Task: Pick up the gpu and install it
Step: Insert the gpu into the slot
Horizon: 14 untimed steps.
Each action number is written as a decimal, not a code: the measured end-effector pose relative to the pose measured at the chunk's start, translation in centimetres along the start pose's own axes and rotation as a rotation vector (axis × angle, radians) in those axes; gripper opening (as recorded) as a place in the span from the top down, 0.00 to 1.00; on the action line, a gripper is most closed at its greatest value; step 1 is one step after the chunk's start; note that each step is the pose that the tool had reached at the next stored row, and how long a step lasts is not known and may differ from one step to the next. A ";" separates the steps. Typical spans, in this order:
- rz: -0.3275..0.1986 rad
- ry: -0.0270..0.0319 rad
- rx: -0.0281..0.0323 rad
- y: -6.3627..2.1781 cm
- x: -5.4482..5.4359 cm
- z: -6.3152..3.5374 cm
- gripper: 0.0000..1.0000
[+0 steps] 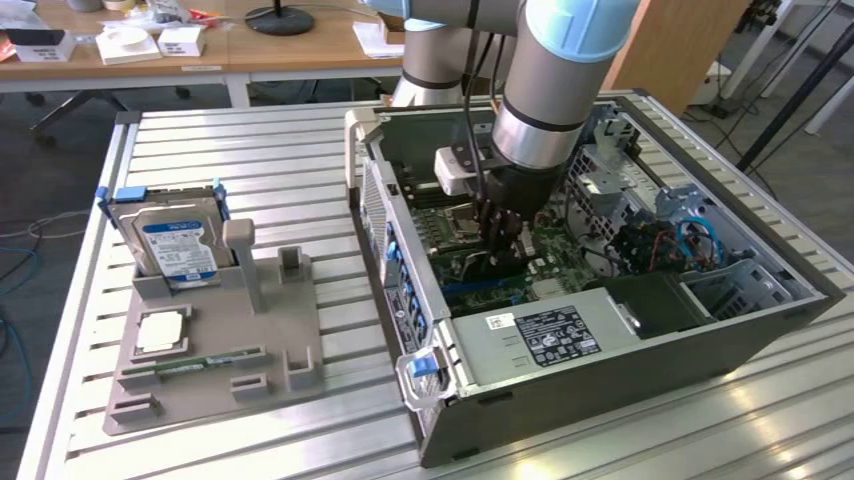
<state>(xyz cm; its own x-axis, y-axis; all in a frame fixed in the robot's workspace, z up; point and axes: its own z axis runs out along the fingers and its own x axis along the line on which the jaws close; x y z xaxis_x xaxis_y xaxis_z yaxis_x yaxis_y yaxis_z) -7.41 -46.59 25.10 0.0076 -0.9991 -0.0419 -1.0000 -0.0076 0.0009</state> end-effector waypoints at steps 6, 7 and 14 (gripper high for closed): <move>0.000 -0.0001 0.0000 0.00 0.0 0.04 0.74; 0.000 -0.0001 0.0001 0.00 0.0 0.04 0.74; 0.004 0.0005 0.0002 0.00 0.0 0.04 0.74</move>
<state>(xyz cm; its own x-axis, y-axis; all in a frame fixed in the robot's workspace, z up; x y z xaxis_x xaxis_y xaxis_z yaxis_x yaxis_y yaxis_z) -7.41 -46.58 25.06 0.0037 -0.9991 -0.0414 -1.0000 -0.0037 0.0009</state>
